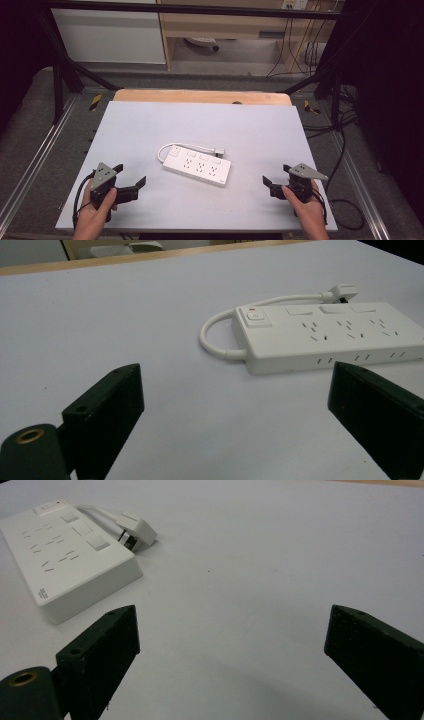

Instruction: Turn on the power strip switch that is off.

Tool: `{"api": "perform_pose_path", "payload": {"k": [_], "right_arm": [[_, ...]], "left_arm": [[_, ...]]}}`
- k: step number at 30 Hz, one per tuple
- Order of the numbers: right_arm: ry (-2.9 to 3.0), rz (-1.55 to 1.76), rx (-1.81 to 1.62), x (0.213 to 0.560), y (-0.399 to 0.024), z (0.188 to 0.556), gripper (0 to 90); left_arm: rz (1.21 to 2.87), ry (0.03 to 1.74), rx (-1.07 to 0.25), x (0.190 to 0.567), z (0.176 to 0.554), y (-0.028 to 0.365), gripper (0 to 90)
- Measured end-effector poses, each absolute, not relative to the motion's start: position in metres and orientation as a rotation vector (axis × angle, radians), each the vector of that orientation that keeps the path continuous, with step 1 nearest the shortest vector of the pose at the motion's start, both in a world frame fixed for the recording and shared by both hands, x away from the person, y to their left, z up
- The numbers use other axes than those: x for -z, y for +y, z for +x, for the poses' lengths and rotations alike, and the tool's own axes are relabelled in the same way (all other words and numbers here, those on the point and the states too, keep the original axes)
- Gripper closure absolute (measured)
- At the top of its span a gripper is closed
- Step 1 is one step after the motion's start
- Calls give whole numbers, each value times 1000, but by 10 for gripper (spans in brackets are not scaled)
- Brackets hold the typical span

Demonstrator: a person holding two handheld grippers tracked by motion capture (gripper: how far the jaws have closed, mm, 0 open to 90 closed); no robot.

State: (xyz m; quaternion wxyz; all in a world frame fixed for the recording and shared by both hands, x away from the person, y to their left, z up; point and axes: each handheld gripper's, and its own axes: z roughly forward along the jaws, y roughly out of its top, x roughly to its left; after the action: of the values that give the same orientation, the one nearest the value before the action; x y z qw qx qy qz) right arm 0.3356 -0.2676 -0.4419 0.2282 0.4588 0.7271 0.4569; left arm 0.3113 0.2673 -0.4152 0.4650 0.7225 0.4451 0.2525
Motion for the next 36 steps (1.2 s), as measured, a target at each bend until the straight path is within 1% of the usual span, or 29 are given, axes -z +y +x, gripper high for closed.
{"api": "perform_pose_path", "payload": {"k": [11,20,36], "right_arm": [[2009,1225,-1272,437,-262,333,58],[2041,1219,-1298,430,-259,331,42],[2049,1188,-1355,427,-258,329,27]], "left_arm": [[1753,1097,-646,412,310,271,77],[1737,1102,-643,413,308,274,64],[1757,1097,-630,414,310,275,63]]}}
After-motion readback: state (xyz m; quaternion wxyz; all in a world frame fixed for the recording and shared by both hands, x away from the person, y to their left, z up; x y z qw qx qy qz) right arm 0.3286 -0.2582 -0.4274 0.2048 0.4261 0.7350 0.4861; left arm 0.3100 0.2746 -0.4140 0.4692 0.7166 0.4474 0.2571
